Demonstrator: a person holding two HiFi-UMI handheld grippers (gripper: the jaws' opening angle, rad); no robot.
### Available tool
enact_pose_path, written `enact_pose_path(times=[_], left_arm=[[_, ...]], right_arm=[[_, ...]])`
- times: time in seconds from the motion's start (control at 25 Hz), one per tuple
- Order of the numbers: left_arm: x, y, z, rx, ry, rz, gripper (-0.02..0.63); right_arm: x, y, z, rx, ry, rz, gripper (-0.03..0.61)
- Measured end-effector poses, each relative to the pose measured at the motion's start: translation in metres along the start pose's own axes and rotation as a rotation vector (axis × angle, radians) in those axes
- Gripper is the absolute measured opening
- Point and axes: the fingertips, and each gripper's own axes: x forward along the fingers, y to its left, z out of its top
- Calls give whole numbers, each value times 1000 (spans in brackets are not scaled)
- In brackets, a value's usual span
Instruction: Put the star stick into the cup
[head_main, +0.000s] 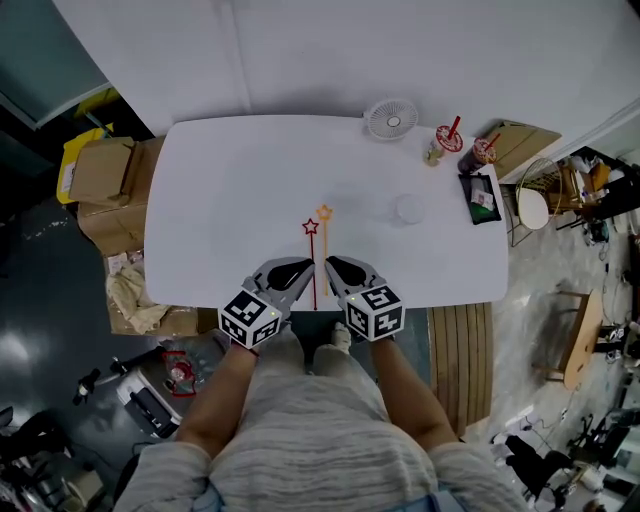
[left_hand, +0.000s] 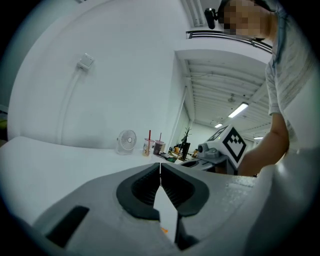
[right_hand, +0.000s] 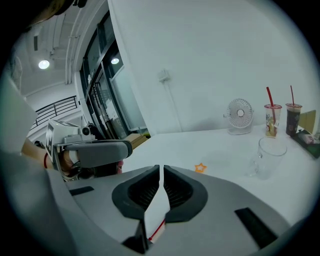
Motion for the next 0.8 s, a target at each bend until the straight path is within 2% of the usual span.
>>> enact_pose_path(times=[0.8], left_arm=[[4, 34, -41, -82, 66, 36, 17]], right_arm=[[53, -43, -64, 103, 204, -136, 11]])
